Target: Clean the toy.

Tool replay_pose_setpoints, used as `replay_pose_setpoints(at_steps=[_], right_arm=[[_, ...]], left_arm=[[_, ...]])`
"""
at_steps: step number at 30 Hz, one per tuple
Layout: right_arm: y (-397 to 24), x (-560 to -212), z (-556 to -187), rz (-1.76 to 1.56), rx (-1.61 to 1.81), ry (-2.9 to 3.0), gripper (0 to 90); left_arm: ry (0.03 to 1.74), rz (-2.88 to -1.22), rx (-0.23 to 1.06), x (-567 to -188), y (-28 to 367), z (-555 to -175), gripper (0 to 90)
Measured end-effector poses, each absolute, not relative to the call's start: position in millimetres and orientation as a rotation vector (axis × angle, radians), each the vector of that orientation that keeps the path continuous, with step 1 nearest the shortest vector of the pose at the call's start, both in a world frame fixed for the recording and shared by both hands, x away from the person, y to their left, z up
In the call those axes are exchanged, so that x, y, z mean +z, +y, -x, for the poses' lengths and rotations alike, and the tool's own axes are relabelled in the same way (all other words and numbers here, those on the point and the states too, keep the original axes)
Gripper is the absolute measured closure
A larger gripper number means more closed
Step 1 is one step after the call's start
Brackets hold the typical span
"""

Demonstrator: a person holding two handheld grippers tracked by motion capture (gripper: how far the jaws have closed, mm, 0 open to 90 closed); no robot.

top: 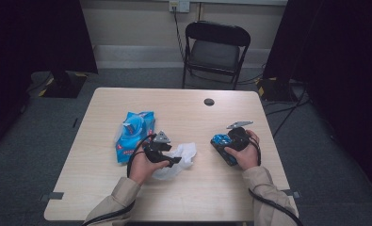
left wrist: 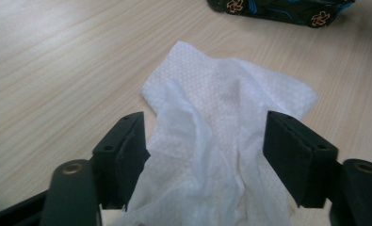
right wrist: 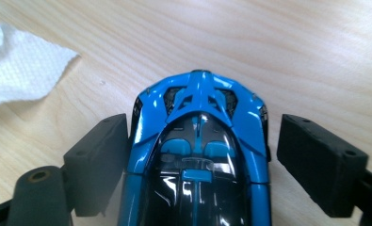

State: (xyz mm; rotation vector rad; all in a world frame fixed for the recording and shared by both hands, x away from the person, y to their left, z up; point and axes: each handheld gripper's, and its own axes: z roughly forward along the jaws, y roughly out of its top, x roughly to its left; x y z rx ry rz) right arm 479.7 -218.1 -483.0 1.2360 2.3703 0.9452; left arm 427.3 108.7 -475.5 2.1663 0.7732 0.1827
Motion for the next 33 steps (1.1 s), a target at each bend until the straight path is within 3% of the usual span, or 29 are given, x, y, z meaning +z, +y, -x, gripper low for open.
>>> replay_pose_setpoints(at_steps=[14,33], right_arm=[[-226,-467,-463,-1.216,1.037,2.365,16.5],[-226,-450,-422,-1.098,1.124,2.429,15.7]], left_arm=[[0.787,-2.123,0.163,-455,112,-423,21.2],[0.786,-2.091,0.124,-440,143,-402,16.4]])
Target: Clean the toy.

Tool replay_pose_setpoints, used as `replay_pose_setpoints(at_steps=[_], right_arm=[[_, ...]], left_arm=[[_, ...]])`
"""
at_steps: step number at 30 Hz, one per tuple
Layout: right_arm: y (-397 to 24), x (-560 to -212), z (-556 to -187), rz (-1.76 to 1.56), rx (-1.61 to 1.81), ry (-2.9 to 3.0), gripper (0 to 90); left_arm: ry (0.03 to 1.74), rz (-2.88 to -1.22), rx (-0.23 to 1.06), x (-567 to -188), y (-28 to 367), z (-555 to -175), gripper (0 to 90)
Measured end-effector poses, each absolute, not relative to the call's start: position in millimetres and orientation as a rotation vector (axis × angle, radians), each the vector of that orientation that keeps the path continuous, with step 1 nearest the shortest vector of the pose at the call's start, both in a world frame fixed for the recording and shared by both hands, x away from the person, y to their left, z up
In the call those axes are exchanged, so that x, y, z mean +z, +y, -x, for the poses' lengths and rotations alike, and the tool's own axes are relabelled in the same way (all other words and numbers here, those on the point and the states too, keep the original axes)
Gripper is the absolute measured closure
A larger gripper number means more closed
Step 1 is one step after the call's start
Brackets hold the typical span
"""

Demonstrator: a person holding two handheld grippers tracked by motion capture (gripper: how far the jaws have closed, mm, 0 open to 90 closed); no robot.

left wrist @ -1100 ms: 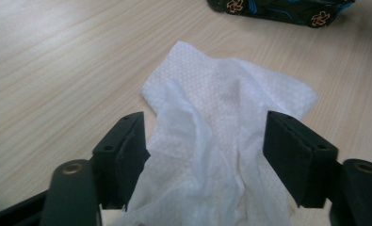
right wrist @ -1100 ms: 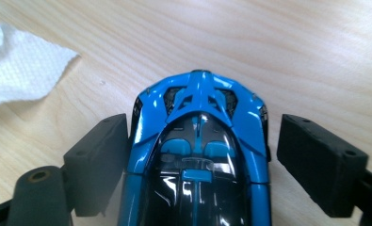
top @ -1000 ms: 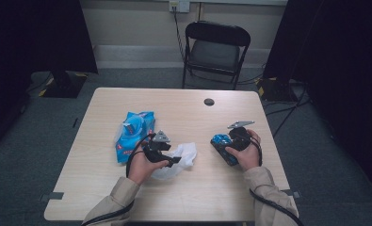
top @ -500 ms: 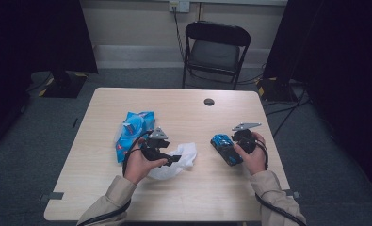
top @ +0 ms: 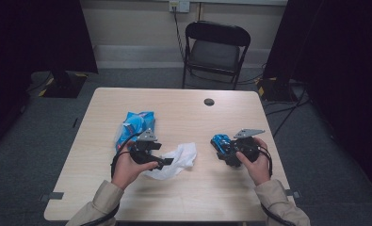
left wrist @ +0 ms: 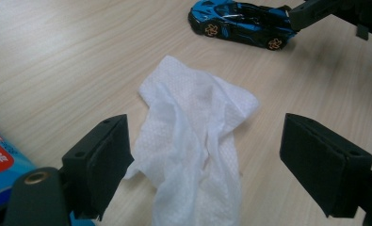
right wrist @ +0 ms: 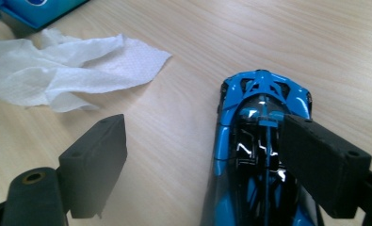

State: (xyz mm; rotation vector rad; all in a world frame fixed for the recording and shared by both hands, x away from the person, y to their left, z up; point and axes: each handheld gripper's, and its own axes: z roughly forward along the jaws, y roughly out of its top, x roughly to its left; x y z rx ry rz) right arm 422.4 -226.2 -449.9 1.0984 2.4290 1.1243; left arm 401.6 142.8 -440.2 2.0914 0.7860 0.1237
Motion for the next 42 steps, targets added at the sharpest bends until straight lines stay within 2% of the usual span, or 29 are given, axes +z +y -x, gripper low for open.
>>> replay_pose_setpoints(at_steps=[24,42], right_arm=[[-247,-457,-371,-1.043,1.185,2.472,15.5],[-262,-462,-352,-1.032,1.187,2.488,15.4]], left_arm=[[0.771,-2.047,0.102,-449,190,-367,16.5],[0.764,-2.055,0.115,-457,206,-354,16.5]])
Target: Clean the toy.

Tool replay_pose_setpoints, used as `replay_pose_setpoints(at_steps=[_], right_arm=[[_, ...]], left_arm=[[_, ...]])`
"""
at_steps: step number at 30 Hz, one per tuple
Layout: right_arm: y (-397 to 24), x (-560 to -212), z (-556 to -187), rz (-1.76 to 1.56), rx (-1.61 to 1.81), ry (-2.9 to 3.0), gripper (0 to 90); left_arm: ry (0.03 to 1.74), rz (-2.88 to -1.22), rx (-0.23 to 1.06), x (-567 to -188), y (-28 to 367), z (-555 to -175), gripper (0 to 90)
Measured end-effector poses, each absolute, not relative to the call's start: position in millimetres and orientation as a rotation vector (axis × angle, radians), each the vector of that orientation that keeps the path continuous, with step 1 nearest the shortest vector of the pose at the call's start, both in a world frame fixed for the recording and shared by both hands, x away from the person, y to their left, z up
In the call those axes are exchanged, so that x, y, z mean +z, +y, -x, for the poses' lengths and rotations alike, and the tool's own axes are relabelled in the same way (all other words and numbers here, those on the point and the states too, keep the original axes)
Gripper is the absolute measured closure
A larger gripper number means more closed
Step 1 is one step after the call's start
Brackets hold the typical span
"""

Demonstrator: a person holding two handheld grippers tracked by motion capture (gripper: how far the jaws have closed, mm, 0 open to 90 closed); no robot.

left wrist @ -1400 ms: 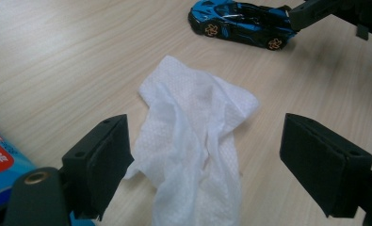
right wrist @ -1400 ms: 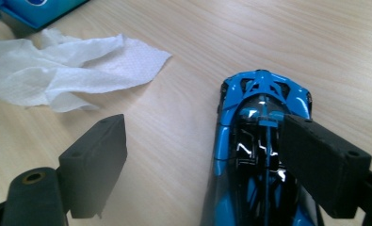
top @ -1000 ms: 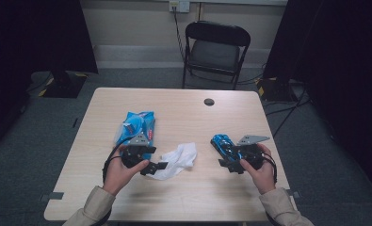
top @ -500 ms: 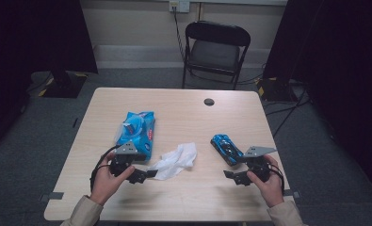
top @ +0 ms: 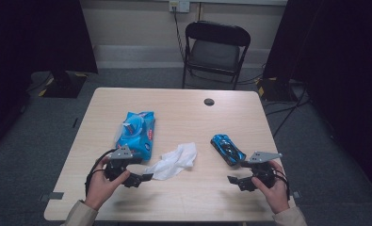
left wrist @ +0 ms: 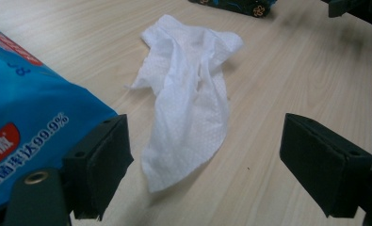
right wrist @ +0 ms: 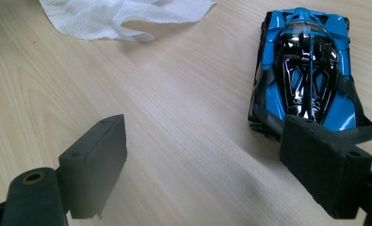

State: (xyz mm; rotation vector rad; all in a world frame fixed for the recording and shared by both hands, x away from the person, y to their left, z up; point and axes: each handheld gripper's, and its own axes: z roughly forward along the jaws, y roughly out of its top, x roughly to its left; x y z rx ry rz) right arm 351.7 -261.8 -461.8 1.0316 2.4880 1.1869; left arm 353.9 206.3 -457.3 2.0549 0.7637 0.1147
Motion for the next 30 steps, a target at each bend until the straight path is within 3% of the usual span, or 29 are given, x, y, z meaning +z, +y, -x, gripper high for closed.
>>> replay_pose_setpoints(at_steps=[30], right_arm=[[-278,-485,-334,-0.993,1.131,2.527,15.3]], left_arm=[[0.781,-2.133,0.163,-490,252,-338,16.4]])
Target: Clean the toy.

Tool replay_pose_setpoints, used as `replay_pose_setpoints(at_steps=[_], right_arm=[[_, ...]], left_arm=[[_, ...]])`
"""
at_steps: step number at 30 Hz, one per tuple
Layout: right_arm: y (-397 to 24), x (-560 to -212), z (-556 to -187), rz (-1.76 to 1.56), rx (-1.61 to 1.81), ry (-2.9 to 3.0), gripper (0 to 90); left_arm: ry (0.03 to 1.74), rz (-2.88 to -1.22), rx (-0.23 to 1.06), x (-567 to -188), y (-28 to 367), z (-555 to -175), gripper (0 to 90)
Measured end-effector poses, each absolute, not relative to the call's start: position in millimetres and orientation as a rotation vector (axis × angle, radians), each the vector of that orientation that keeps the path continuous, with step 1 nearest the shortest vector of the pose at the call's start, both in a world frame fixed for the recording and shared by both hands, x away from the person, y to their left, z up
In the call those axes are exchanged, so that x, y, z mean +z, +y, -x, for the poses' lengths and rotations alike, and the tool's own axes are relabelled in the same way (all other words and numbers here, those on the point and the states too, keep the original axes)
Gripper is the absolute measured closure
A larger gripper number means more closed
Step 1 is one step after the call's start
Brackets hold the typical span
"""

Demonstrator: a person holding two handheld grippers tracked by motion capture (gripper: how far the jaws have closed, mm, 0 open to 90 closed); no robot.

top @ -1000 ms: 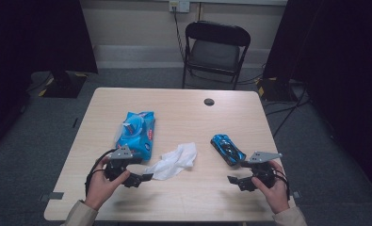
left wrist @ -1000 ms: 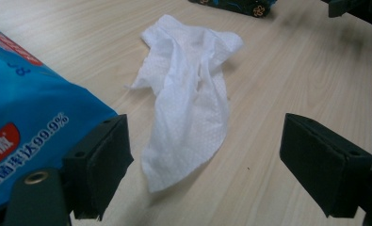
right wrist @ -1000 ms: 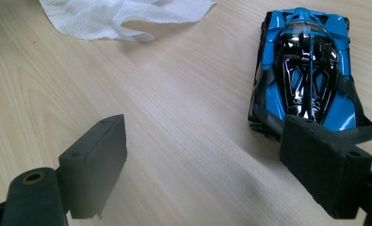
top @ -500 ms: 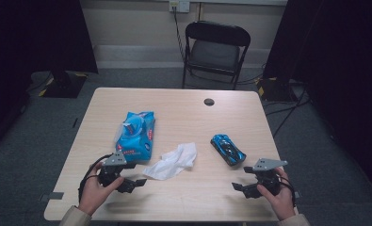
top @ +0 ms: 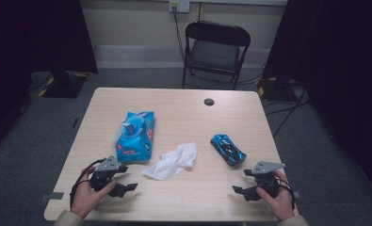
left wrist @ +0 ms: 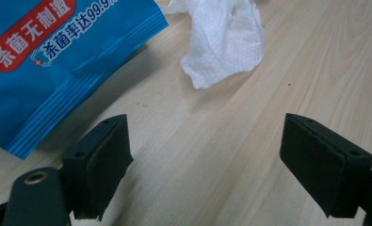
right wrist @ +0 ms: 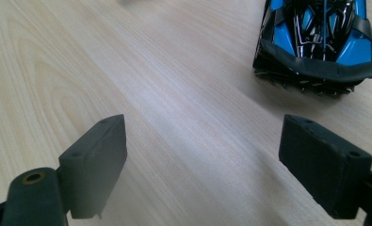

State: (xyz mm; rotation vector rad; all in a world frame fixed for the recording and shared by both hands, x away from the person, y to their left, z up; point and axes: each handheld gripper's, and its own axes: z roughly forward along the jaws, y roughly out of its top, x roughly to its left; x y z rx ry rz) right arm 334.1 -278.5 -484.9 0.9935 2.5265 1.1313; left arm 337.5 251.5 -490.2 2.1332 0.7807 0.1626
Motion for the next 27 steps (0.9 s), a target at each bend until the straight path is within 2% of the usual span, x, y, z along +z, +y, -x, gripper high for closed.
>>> replay_pose_setpoints(at_steps=[27], right_arm=[[-284,-503,-332,-0.918,1.07,2.509,15.0]], left_arm=[[0.741,-2.201,0.237,-503,264,-333,16.1]])
